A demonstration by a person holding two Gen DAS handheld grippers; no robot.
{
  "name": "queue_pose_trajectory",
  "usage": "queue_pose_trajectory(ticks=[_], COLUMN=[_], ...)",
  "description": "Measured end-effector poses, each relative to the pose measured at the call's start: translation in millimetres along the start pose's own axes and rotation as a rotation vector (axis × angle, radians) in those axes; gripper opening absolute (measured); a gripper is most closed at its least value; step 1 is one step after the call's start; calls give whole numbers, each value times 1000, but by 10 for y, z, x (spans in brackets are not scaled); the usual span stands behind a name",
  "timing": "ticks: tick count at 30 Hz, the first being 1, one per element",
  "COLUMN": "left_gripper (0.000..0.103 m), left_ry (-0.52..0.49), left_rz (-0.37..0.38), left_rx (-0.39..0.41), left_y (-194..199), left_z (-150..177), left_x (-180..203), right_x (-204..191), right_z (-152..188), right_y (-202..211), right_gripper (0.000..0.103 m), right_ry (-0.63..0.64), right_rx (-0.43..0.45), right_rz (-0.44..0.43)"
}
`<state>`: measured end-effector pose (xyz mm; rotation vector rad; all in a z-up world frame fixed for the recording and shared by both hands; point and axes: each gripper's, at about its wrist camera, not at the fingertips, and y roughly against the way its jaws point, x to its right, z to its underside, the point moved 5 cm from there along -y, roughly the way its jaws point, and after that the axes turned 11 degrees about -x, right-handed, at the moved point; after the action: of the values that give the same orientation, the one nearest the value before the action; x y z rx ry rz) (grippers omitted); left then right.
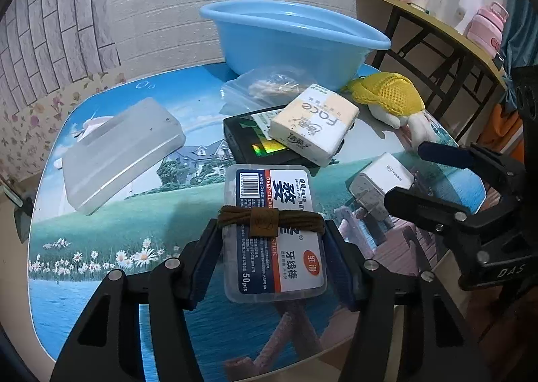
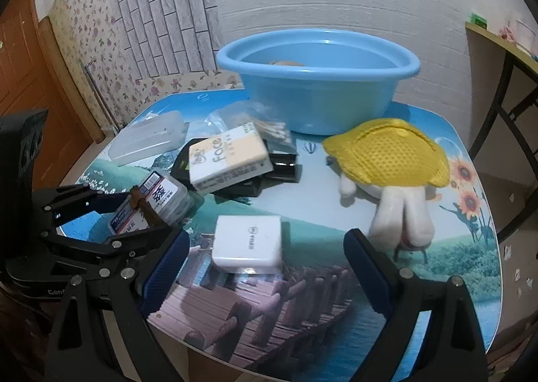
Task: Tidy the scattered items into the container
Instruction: 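Grasp the string-tied box with the left gripper while the right gripper grasps the white charger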
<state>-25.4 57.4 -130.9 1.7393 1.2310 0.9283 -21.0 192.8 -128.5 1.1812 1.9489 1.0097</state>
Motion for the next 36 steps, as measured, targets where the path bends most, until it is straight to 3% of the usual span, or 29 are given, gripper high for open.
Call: queue_pose_trajectory(ticks=[20,22,24,36], left_gripper=[57,56,56,56], left_ry=[-16,-8,-5,6], left_rz=[-91,-87,-89,-80], left_rx=[33,39,46,111], left_y=[-56,-40,-19,265], left_z=[-8,-4,-5,-100], left_x=[10,-7,-27,-43], right_x=[-72,-76,-87,-61], right_z=[61,53,46,4], right_y=[-212,-201,-194,-41], right_gripper=[94,83,61,60], right_ry=[26,28,34,19], right_rx=[-33,-25,-23,25], right_rz=[47,40,39,5])
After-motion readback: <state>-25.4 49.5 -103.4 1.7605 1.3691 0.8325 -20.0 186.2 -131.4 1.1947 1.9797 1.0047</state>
